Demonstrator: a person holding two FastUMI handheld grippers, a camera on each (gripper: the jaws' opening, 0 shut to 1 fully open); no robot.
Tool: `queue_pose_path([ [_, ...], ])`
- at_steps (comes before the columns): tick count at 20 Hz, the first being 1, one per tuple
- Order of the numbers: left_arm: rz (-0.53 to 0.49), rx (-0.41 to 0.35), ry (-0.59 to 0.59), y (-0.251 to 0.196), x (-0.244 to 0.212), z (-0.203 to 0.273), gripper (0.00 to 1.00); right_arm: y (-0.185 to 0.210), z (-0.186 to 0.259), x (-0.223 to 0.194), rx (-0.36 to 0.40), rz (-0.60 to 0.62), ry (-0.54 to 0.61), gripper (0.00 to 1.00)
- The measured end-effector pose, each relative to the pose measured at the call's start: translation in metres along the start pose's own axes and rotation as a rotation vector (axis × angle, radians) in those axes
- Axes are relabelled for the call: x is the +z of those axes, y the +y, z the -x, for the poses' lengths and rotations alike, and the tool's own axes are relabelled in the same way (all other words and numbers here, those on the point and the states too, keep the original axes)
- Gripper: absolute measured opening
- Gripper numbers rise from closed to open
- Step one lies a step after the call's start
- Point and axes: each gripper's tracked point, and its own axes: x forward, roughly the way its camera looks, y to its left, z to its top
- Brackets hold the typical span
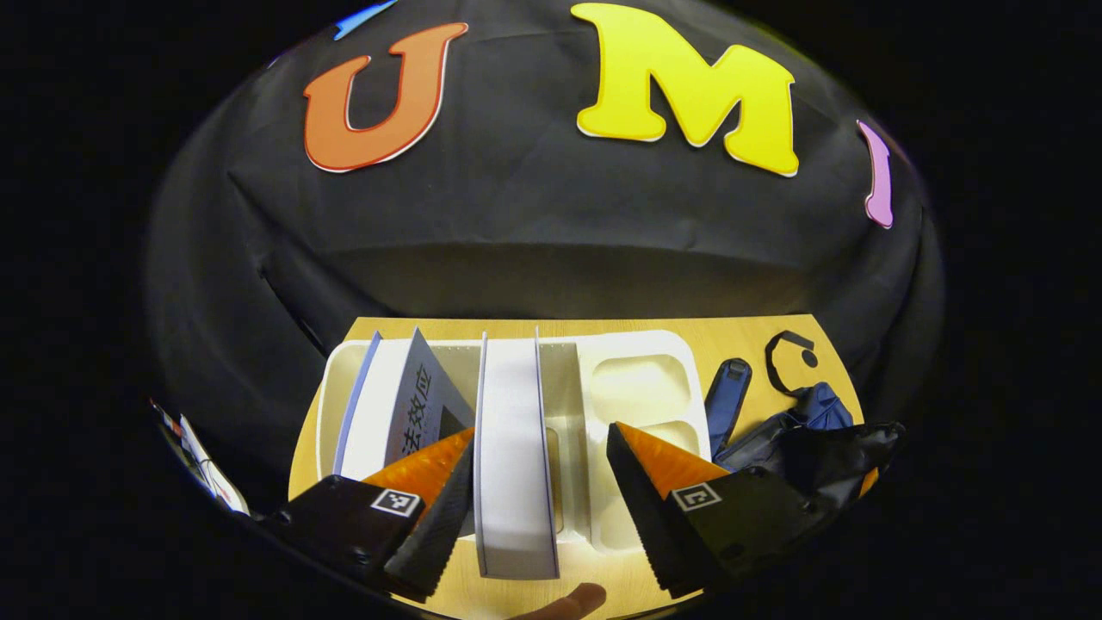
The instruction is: Open the schoolbag, grab two books from the bookshelf and put them into the schoolbag.
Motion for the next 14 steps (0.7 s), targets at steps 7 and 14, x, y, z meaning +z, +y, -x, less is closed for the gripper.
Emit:
queue_pose_path([
  [7, -0.151, 0.041, 0.185, -0.011, -0.015, -0.018, 0.62, -0.003, -0.004, -0.010, 0.006, -0.017, -0.008, 0.04],
  [14, -0.070, 0.036, 0.184, -0.015, -0.026, -0.012, 0.51, -0.005, -0.004, -0.015, 0.013, -0.033, -0.006, 0.04],
])
